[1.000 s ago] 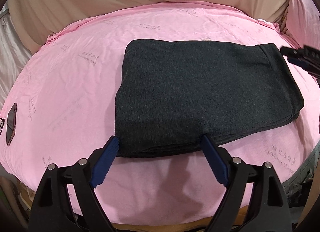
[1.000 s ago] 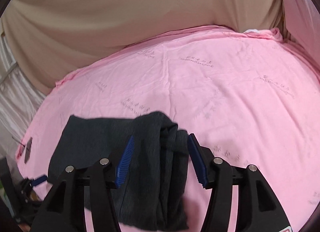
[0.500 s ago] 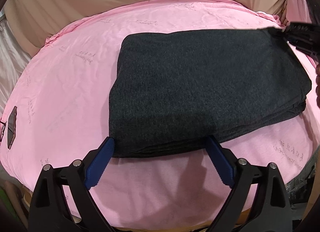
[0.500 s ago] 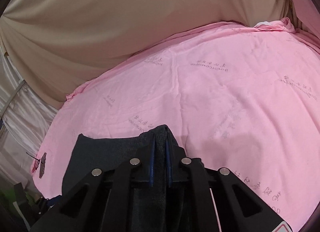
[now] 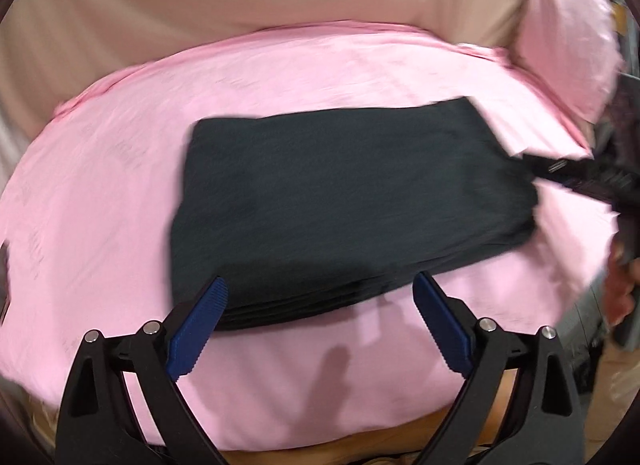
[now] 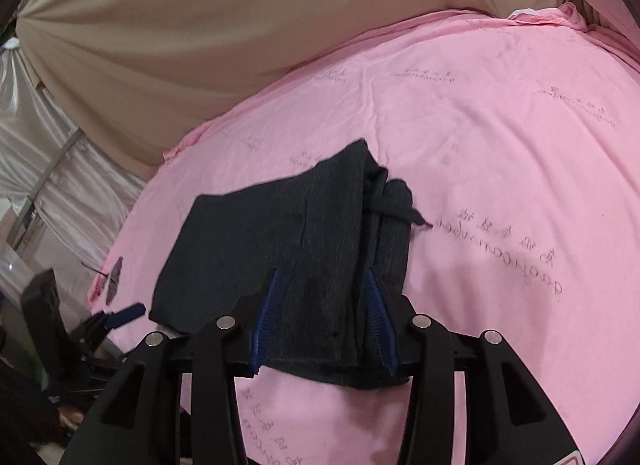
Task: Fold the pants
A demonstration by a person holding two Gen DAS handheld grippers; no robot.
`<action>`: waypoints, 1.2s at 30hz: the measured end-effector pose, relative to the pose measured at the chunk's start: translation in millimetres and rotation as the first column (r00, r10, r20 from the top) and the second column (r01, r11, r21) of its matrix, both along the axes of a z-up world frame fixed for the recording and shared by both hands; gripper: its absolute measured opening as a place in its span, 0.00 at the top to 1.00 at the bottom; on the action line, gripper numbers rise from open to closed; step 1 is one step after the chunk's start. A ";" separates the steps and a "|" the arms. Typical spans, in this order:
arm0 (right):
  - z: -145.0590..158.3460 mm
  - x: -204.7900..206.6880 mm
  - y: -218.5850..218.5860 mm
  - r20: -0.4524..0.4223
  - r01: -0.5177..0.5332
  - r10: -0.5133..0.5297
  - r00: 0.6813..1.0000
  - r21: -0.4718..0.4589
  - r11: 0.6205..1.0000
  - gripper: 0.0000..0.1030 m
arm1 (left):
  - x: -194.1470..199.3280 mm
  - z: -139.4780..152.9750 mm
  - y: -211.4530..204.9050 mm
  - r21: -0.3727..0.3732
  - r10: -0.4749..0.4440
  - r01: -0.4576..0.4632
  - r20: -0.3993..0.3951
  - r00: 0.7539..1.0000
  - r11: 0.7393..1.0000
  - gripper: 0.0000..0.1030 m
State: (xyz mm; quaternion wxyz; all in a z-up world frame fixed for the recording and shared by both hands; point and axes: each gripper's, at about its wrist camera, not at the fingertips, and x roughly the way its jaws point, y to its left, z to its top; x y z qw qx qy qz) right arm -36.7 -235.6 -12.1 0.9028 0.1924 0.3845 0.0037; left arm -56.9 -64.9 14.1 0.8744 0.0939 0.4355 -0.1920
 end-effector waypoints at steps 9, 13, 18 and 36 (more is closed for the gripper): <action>30.1 12.1 9.8 0.125 -0.164 0.146 0.981 0.154 0.974 0.94 | -11.4 1.5 -93.2 0.017 -0.233 0.233 0.047 0.971 0.972 0.11; 25.0 25.6 7.5 0.117 -0.230 0.208 0.971 0.219 0.948 0.89 | 7.8 -4.4 -110.8 -0.025 -0.259 0.259 0.005 0.966 0.966 0.53; 21.7 12.7 -20.5 0.102 -0.153 0.137 0.985 0.170 0.974 0.74 | 47.2 -7.2 -90.8 -0.138 -0.183 0.165 -0.124 0.975 0.976 0.91; -20.5 75.0 -0.3 -0.048 -0.176 0.175 0.983 -0.015 0.984 0.91 | 46.7 22.5 -60.7 -0.215 -0.148 0.132 -0.061 0.987 0.968 0.91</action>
